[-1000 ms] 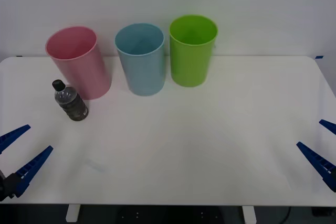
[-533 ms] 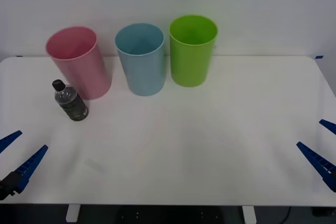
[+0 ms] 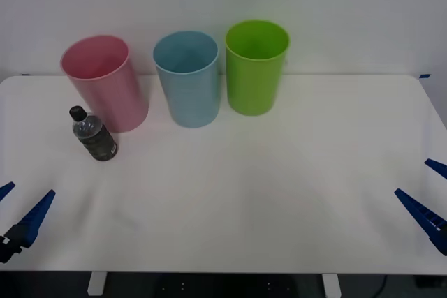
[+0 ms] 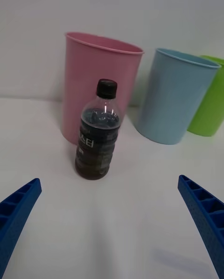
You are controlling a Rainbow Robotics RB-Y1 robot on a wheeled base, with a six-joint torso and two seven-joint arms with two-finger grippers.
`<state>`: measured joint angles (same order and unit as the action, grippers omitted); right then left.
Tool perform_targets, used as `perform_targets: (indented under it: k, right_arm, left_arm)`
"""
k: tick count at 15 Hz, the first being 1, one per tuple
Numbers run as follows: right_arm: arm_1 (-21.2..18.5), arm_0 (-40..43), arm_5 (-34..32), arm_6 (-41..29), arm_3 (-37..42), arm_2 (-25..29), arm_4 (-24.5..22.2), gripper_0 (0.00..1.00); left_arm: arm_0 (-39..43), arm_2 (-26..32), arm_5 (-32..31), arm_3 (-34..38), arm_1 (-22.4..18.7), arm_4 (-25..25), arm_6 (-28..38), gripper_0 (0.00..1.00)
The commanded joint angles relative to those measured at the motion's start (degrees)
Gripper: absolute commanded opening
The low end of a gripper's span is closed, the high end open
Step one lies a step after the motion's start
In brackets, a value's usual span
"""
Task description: Grasp the object on the table and drop it into the matching bin: aluminum can to the light blue bin, PET bottle to the pink bin.
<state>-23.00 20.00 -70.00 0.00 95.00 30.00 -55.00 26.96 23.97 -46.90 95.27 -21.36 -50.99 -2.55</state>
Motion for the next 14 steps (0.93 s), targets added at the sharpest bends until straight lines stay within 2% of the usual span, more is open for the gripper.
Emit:
perform_targets:
  k: [1, 5, 8, 14]
  right_arm:
    - [0.0, 0.0, 0.0, 0.0, 0.0, 0.0, 0.0, 1.0]
    - [0.0, 0.0, 0.0, 0.0, 0.0, 0.0, 0.0, 1.0]
    - [0.0, 0.0, 0.0, 0.0, 0.0, 0.0, 0.0, 1.0]
    - [0.0, 0.0, 0.0, 0.0, 0.0, 0.0, 0.0, 1.0]
  left_arm:
    - [-0.06, -1.91, 3.83, 0.01, 0.0, 0.28, -0.43, 1.0]
    - [-2.17, -6.12, 11.48, 0.01, 0.0, 0.19, -1.4, 1.0]
    - [-4.46, -9.46, 17.01, 0.01, 0.0, -1.66, -2.19, 1.0]
    - [-7.53, -15.79, 25.19, 0.01, 0.18, -2.98, -2.72, 1.0]
